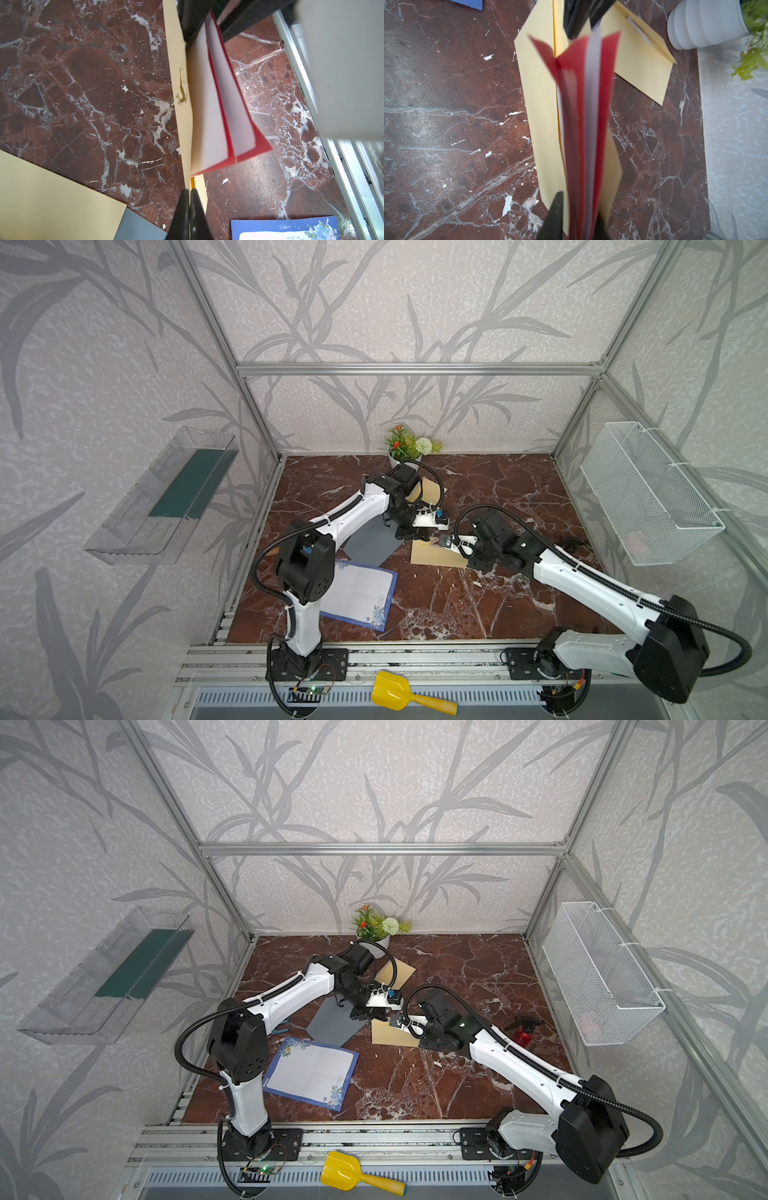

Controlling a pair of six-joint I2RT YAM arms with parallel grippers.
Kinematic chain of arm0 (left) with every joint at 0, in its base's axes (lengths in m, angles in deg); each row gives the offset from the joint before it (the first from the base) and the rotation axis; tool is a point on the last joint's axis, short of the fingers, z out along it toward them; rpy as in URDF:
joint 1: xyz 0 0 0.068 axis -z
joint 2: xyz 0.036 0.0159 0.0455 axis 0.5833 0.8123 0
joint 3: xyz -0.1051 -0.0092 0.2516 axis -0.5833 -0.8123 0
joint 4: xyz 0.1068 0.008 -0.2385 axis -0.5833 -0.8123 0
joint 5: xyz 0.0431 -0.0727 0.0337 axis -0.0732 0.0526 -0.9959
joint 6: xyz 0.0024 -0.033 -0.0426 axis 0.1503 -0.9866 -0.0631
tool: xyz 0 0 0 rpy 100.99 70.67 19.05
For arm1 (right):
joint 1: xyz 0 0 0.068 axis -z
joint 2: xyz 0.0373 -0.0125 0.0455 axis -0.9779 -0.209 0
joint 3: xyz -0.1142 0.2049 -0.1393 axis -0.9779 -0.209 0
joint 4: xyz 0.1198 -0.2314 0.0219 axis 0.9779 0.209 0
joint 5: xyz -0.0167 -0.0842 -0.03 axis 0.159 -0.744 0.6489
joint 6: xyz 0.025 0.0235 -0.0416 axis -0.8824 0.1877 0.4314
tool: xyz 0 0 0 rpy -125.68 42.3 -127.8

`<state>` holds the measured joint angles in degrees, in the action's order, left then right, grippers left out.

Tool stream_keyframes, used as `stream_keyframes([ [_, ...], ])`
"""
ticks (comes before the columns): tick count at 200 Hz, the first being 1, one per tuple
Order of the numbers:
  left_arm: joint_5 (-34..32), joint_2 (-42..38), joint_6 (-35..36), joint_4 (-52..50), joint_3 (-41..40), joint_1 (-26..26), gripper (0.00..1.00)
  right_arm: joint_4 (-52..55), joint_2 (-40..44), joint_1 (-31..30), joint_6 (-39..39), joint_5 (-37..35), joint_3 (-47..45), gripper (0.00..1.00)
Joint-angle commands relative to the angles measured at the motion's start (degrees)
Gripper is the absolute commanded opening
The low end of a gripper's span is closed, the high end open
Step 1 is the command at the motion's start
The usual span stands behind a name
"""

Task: Fold the letter paper in half and place it into the envelope
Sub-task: Place the letter paper in the envelope.

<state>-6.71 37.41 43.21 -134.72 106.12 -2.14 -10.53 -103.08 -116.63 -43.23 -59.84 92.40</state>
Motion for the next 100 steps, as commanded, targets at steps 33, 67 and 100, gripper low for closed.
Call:
stream_keyframes([
  [33, 1.1, 0.5, 1.0, -2.3, 2.6, 0.2, 0.0, 1.4, 0.5, -0.3, 0.1, 1.5, 1.7, 0.0],
  [67, 1.4, 0.6, 1.0, -2.7, 3.0, 0.2, 0.0, 1.5, -1.9, -0.3, -0.1, 1.5, 2.3, 0.0],
  [100, 2.3, 0.7, 0.9, -2.8, 3.2, 0.2, 0.0, 0.6, -3.7, -0.7, -1.7, 1.1, 2.7, 0.0],
])
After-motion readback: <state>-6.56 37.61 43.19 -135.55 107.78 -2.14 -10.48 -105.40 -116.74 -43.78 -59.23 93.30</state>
